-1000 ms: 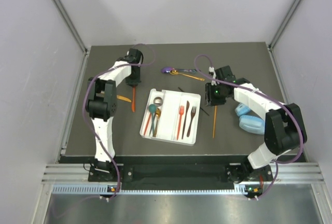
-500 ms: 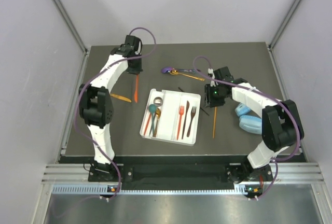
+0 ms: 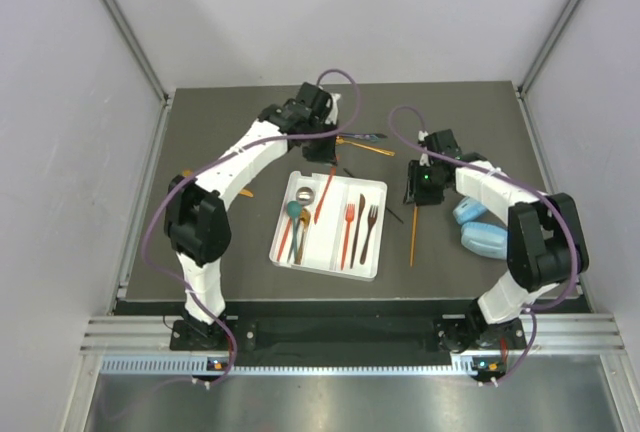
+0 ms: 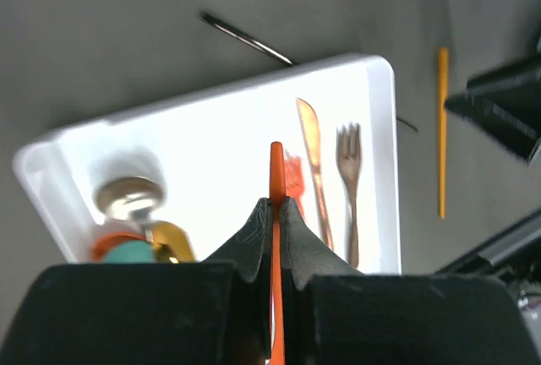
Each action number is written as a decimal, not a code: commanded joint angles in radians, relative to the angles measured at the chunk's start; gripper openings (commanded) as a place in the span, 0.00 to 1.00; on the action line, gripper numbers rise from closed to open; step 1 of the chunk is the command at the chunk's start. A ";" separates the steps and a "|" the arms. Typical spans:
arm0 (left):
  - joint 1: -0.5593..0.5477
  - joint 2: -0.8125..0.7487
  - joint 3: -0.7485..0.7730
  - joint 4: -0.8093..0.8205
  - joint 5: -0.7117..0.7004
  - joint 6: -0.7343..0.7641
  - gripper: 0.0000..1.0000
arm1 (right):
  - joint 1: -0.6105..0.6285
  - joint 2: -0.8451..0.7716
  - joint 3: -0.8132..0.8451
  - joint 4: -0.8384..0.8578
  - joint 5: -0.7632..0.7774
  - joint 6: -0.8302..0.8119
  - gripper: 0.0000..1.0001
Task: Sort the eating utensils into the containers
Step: Place the fork in the storage box, then move the knife to the center of the board.
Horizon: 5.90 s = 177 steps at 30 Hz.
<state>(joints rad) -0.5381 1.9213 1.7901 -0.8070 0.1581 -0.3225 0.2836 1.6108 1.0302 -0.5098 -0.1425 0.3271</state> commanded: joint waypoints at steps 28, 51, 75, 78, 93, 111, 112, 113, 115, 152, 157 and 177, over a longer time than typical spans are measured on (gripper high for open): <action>-0.275 0.088 -0.301 0.388 -0.144 -0.328 0.00 | -0.127 -0.180 -0.030 0.021 -0.012 0.021 0.40; -0.275 0.147 -0.259 0.339 -0.186 -0.283 0.27 | -0.127 -0.192 -0.039 0.017 -0.009 0.007 0.42; 0.182 -0.188 -0.187 0.217 -0.419 -0.084 0.45 | 0.078 0.127 0.471 -0.085 0.004 -0.120 0.44; 0.249 -0.203 -0.234 0.200 -0.420 -0.121 0.44 | 0.078 0.208 0.591 -0.096 0.003 -0.129 0.47; 0.520 -0.246 -0.508 0.230 -0.525 -0.354 0.45 | 0.123 0.160 0.384 -0.061 0.017 -0.115 0.45; 0.633 0.002 -0.383 0.197 -0.542 -0.449 0.46 | 0.065 0.087 0.238 -0.001 -0.046 -0.115 0.45; 0.635 0.008 -0.383 0.198 -0.546 -0.452 0.46 | 0.065 0.089 0.238 -0.002 -0.051 -0.115 0.44; 0.635 0.011 -0.382 0.200 -0.552 -0.452 0.46 | 0.063 0.090 0.238 -0.001 -0.052 -0.115 0.45; 0.636 0.024 -0.379 0.204 -0.578 -0.454 0.46 | 0.065 0.093 0.237 -0.001 -0.057 -0.114 0.44; 0.411 0.217 -0.198 0.143 -0.149 -0.040 0.00 | 0.040 0.140 0.231 0.020 -0.143 -0.079 0.43; 0.363 0.257 -0.068 0.097 -0.071 0.005 0.00 | 0.039 0.132 0.211 0.028 -0.140 -0.077 0.43; 0.331 0.231 -0.090 0.136 -0.126 0.037 0.31 | 0.031 0.130 0.199 0.024 -0.134 -0.076 0.43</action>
<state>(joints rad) -0.2111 2.2108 1.7580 -0.7151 0.0776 -0.2642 0.3241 1.7496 1.2312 -0.5163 -0.2718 0.2550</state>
